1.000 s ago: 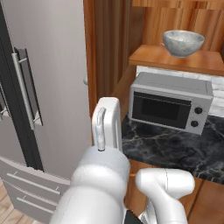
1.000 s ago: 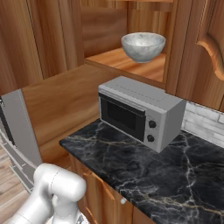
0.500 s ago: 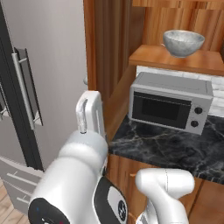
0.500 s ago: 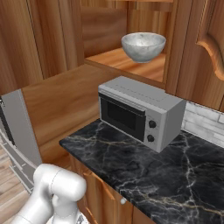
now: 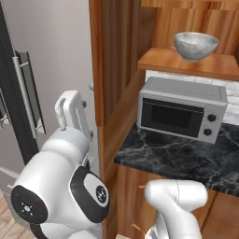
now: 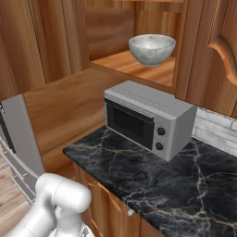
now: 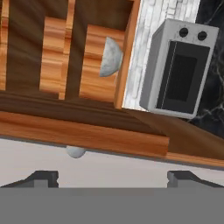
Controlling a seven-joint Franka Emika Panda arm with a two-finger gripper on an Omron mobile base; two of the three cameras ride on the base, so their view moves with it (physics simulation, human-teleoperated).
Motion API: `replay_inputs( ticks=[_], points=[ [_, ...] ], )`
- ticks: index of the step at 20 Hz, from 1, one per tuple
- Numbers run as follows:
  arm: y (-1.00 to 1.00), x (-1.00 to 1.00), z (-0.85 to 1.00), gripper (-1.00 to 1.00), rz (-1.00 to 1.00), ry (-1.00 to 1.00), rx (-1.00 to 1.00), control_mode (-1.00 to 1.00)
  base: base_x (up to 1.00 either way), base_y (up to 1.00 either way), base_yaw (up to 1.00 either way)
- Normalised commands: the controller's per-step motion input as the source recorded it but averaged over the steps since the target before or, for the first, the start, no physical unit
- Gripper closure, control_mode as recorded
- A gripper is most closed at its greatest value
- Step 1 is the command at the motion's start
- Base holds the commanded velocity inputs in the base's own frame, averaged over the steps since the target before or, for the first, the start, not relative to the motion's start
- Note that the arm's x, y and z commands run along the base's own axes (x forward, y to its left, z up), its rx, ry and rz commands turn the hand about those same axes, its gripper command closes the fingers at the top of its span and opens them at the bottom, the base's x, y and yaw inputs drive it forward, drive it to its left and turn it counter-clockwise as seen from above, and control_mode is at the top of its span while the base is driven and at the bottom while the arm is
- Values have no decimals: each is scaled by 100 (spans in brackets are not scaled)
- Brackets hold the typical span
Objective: Pick the mug and place it in the sink. Pick the bowl and place it in the open cabinet and then close the cabinet.
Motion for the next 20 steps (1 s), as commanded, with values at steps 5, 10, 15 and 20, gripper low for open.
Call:
replay_inputs(
  ticks=[5,10,15,20],
  points=[
    [12,24,-2,-100,0,-1,0,-100,0,0,0],
    [4,22,0,-100,-6,-3,-3,-100,0,0,0],
    [1,46,0,-100,-7,-6,-7,-100,0,0,0],
    [1,44,-4,-100,-8,-6,-6,-100,0,0,0]
  ],
)
